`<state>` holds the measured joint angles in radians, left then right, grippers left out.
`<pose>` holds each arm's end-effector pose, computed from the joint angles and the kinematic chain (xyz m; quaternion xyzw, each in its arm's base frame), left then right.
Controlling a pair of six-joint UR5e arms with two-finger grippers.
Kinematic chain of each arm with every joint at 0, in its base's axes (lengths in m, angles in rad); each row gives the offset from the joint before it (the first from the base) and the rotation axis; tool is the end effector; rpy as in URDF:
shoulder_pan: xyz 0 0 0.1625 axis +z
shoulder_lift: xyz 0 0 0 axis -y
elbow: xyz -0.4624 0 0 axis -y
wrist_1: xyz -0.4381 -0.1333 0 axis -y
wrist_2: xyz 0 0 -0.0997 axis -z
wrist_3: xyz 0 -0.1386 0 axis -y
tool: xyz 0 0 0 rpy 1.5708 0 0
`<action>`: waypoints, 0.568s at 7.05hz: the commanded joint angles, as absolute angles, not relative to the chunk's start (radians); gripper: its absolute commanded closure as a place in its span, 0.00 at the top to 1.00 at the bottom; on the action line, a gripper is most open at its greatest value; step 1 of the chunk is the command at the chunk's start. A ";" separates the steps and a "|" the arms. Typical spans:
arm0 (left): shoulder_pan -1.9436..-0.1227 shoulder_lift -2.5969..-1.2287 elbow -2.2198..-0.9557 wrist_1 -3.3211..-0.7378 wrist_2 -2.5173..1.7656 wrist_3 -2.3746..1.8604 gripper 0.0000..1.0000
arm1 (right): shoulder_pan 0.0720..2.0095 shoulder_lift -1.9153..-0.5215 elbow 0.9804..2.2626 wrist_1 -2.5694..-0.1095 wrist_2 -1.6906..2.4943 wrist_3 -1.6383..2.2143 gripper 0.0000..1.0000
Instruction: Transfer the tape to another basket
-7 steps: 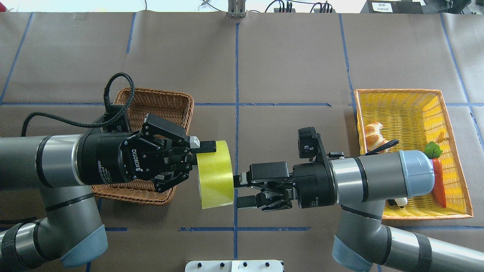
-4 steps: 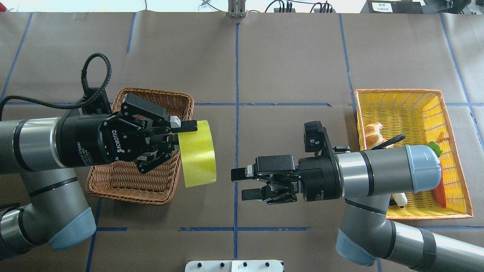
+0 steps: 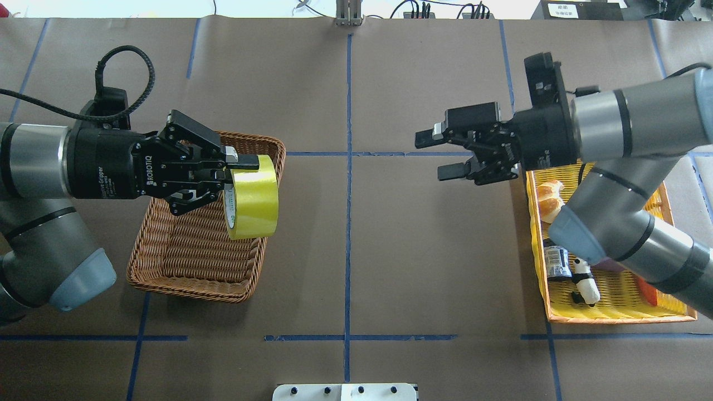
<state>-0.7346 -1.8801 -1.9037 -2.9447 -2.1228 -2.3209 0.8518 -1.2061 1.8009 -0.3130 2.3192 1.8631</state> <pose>0.3713 -0.4171 0.1997 -0.1517 0.8126 -0.1772 0.5341 -0.3643 -0.4754 0.2250 -0.0056 -0.7758 0.0571 0.6284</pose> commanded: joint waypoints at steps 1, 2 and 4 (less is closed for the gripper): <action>-0.768 -1.896 -1.949 -2.600 -2.233 -2.064 0.00 | 0.992 -1.206 1.805 -0.641 2.433 1.601 1.00; -0.769 -1.896 -1.966 -2.488 -2.235 -1.989 0.00 | 1.011 -1.207 1.807 -0.799 2.433 1.475 1.00; -0.765 -1.905 -2.005 -2.242 -2.233 -1.813 0.00 | 1.029 -1.210 1.815 -1.082 2.358 1.222 1.00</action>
<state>-0.7655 -1.8989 -1.9827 -2.3867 -2.2323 -1.9239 1.0172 -1.2080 1.8109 -0.9182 2.4035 1.3715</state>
